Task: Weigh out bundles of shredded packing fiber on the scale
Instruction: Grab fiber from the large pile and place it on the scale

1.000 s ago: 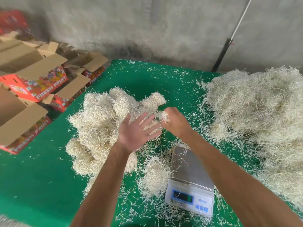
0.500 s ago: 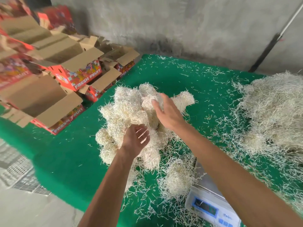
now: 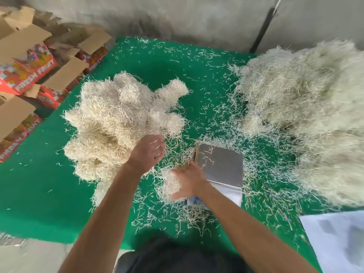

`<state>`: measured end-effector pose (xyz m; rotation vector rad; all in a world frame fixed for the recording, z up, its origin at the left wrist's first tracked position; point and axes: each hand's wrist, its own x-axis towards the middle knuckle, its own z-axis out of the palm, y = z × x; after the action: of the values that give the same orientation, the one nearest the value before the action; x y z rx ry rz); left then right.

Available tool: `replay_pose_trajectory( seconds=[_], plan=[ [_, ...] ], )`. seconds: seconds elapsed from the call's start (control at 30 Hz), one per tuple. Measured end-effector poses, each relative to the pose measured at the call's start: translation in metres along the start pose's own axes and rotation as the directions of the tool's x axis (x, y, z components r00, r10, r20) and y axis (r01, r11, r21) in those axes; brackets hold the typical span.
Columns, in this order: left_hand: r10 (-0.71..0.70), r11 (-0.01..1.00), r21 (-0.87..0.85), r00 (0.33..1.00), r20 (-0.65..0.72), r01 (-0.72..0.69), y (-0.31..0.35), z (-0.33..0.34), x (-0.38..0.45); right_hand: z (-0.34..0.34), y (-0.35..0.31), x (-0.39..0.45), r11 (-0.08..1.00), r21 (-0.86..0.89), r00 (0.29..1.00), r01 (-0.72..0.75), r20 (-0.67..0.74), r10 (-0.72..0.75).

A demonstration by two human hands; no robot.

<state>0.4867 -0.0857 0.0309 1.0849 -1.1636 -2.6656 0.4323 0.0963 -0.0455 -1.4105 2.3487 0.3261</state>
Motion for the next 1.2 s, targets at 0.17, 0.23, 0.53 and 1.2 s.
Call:
replay_pose_trajectory(
  seconds=[0.17, 0.23, 0.53, 1.2],
  plan=[
    [0.024, 0.989, 0.147, 0.999, -0.034, -0.018, -0.015, -0.009, -0.011, -0.007, 0.002, 0.002, 0.908, 0.414, 0.978, -0.063, -0.157, 0.14],
    [0.112, 0.938, 0.34, 0.987, -0.112, -0.068, -0.019, 0.003, -0.015, -0.029, 0.011, -0.001, 0.724, 0.687, 0.928, -0.07, -0.221, 0.299],
    [-0.056, 0.965, 0.26, 0.991, 0.12, 0.023, -0.023, 0.077, -0.011, -0.089, 0.068, -0.052, -0.047, 0.957, 0.786, 0.285, -0.205, 0.583],
    [0.118, 0.793, 0.605, 0.992, -0.042, -0.068, -0.072, 0.073, 0.021, 0.017, 0.147, -0.131, 0.408, 0.869, 0.373, -0.28, -0.293, 0.88]
  ],
)
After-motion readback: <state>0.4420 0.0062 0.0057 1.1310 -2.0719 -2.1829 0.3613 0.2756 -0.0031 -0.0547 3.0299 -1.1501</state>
